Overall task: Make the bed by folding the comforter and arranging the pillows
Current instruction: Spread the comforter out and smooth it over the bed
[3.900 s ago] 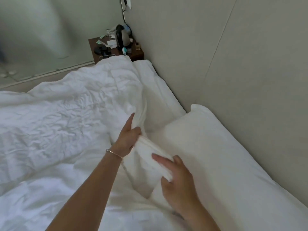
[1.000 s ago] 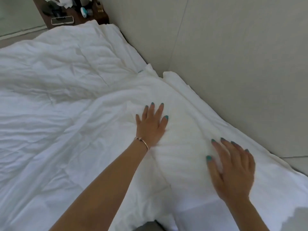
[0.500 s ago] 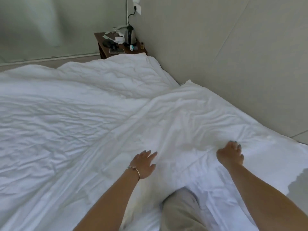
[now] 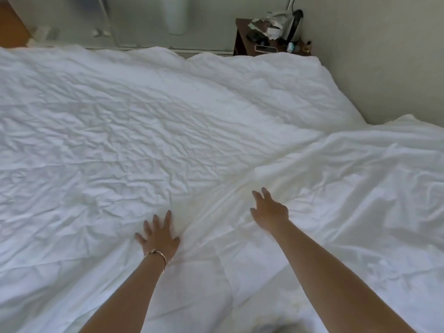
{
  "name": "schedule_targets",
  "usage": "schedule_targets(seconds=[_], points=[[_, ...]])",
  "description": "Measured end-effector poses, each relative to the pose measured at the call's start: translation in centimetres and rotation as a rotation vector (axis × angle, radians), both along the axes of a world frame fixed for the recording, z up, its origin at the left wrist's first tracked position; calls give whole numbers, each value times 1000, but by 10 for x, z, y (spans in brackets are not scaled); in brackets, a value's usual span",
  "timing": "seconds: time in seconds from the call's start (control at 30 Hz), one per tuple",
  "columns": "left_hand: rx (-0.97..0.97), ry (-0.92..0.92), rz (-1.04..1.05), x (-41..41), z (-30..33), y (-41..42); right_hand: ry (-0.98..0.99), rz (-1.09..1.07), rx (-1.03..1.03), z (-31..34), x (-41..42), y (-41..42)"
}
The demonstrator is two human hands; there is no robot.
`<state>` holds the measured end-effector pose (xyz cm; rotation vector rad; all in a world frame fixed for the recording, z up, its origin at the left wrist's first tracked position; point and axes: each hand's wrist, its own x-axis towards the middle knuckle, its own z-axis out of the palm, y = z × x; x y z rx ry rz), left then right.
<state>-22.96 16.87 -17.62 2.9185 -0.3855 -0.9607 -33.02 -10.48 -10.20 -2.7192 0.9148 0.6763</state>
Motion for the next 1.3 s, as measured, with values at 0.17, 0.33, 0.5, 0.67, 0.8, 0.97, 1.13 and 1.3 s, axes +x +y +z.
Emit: schedule_targets(seconds=[0.17, 0.33, 0.5, 0.67, 0.8, 0.97, 1.13, 1.3], points=[[-102, -241, -102, -12, -36, 48, 7, 279, -162, -36, 64, -26], [7, -419, 161, -21, -43, 113, 173, 332, -76, -62, 99, -66], [-161, -747, 264, 59, 4, 97, -177, 88, 196, -76, 113, -92], [-163, -1054, -38, 226, 92, 27, -681, -304, 233, -29, 184, -149], [194, -735, 71, 255, 71, -40, -631, -230, 334, -36, 199, -148], [-164, -451, 138, 164, -23, -122, -655, 169, 130, -109, 179, -113], [-4, -231, 197, 116, -95, -108, -249, 464, 34, -171, 170, -99], [186, -73, 192, 127, -75, -128, -14, 463, 294, -146, 194, -119]])
